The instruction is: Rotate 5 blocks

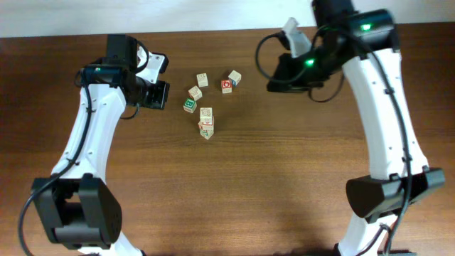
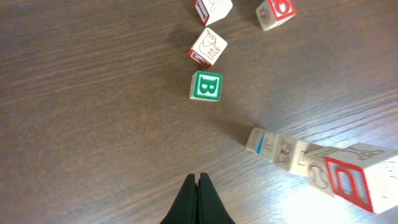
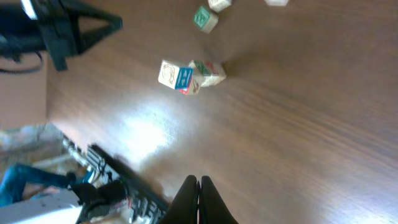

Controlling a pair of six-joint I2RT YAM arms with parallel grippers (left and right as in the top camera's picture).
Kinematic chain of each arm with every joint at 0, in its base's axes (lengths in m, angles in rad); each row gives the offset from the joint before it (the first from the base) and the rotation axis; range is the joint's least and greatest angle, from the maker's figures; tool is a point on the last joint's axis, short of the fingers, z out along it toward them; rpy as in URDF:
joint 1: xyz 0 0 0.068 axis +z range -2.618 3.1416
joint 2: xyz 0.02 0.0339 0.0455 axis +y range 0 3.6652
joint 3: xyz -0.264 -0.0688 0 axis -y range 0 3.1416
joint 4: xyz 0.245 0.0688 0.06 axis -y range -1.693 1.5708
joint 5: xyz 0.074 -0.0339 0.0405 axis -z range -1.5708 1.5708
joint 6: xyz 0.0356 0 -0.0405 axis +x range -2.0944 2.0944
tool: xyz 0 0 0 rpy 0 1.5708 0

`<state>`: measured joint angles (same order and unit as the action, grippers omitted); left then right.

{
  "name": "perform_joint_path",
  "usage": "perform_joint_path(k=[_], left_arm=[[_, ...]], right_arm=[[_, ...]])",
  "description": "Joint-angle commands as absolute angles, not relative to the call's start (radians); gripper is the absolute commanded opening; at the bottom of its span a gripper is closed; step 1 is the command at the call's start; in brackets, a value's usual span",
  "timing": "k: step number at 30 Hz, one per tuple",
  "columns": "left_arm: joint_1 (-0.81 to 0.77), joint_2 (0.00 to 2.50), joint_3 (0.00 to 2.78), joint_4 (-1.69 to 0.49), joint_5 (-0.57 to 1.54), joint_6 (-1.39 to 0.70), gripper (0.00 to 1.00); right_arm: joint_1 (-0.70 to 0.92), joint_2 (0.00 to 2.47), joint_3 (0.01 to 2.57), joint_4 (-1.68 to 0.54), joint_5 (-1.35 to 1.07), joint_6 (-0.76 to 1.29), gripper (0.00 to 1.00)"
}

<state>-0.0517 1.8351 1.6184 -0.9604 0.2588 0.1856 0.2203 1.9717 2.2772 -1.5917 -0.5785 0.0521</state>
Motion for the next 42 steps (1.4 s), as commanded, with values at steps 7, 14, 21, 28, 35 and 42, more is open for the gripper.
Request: perform_joint_path(k=[7,14,21,28,35,42], left_arm=[[-0.059,2.049,1.624,-0.960,0.458,0.320,0.00],[-0.059,2.111,1.624,-0.955,0.511,0.320,0.00],[-0.059,2.111,1.624,-0.941,0.536,0.320,0.00],[-0.059,2.111,1.624,-0.941,0.535,0.320,0.00],[-0.059,2.111,1.624,-0.941,0.535,0.320,0.00],[-0.059,2.111,1.624,-0.941,0.535,0.320,0.00]], right_arm=[[0.336,1.979,1.645,-0.997,-0.704,0.210,0.05],[0.387,1.979,1.475,-0.707,-0.755,0.343,0.05],[0.426,1.979,1.475,-0.679,-0.755,0.388,0.05],[0.466,1.983,1.475,-0.623,-0.744,0.437,0.04],[0.466,1.983,1.475,-0.586,-0.744,0.451,0.04],[0.470,1.983,1.475,-0.564,-0.744,0.455,0.04]])
